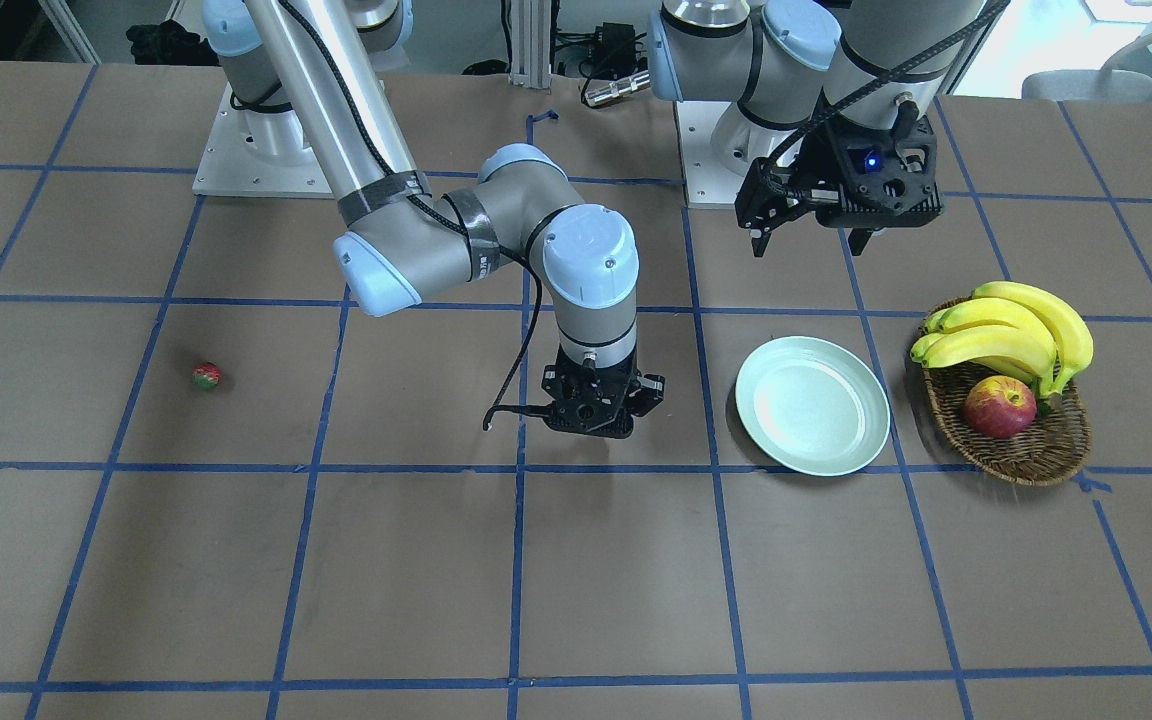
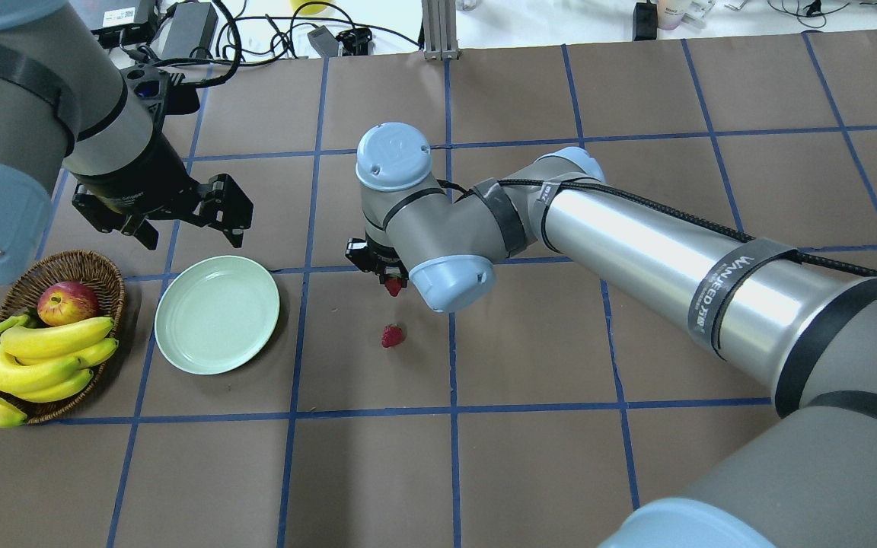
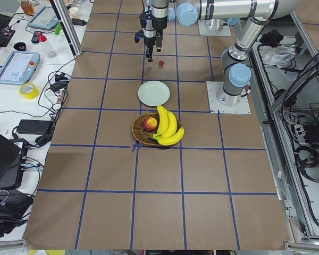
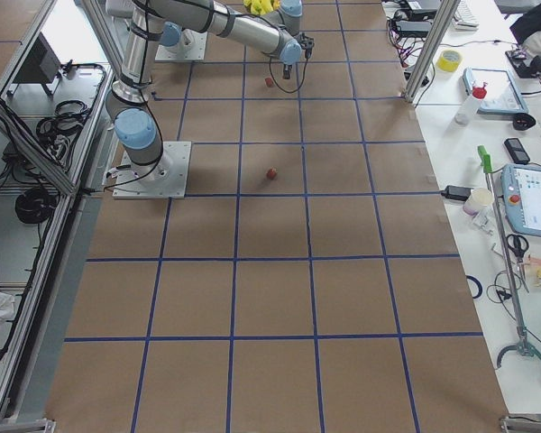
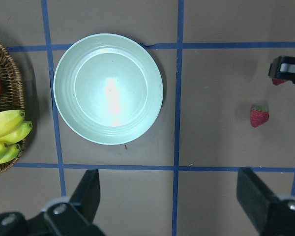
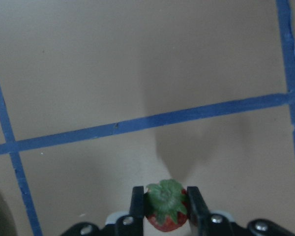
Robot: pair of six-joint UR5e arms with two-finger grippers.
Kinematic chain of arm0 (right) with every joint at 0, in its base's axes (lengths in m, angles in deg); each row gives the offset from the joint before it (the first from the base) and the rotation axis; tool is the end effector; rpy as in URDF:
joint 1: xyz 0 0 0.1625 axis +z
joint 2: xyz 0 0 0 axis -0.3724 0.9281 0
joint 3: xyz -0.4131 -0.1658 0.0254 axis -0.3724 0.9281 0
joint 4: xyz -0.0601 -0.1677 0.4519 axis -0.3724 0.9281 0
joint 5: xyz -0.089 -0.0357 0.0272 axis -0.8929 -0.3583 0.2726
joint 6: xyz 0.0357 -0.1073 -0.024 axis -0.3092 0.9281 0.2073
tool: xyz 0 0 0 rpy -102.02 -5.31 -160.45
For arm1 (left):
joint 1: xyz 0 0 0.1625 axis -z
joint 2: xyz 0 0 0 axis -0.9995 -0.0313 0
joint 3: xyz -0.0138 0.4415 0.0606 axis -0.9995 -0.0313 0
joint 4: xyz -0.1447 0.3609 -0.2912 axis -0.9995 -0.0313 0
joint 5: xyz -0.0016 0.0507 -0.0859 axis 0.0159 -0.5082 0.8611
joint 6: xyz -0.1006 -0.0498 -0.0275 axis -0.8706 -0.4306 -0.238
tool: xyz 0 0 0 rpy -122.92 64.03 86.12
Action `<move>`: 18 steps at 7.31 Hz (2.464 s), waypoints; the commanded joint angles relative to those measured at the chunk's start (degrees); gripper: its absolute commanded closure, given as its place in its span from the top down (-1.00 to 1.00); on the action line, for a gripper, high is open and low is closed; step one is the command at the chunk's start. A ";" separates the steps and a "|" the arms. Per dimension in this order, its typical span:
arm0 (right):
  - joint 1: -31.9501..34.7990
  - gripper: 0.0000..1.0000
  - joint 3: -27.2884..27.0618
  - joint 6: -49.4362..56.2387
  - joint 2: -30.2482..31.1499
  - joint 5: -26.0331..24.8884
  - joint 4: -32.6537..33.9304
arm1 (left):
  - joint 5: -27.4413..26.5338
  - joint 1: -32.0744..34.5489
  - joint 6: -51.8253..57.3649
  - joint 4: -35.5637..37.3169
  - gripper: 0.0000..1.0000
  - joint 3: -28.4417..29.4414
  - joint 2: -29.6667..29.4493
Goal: Collect all strawberries into plate
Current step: 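Carry the strawberry beside the first one and open the right gripper, then move the right gripper to the last strawberry and grasp it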
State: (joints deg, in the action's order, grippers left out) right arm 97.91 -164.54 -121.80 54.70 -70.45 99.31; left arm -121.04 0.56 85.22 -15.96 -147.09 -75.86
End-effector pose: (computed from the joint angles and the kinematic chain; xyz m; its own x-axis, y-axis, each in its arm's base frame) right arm 0.4912 -0.5615 0.1709 -0.9647 0.2142 -0.1530 0.2144 0.9766 0.0155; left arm -0.1159 -0.5200 0.4554 -0.9984 -0.0127 -0.0547 -0.0122 0.9999 -0.0086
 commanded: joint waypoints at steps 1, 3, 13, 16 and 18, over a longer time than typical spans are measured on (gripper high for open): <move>0.55 -0.88 -0.17 -6.75 -0.39 4.48 0.11 | 0.05 0.00 0.00 0.00 1.00 0.00 0.00; 1.33 0.31 -1.83 -7.28 0.65 4.93 -0.41 | -0.04 0.00 0.00 0.00 1.00 0.00 0.00; -30.86 1.00 -11.04 37.02 18.40 -8.92 -15.71 | -0.12 0.00 0.00 0.00 1.00 -0.09 0.00; -47.40 0.98 -25.44 58.51 21.57 -12.48 -6.17 | -0.04 0.00 0.00 0.00 1.00 -0.09 -0.09; -48.23 1.00 -31.70 58.89 21.32 -7.90 3.83 | 0.05 0.00 0.00 0.09 1.00 -0.09 -0.18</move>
State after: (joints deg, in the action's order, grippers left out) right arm 50.87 -192.21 -64.21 76.10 -80.07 96.67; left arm -121.05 0.52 85.22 -15.94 -147.18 -75.96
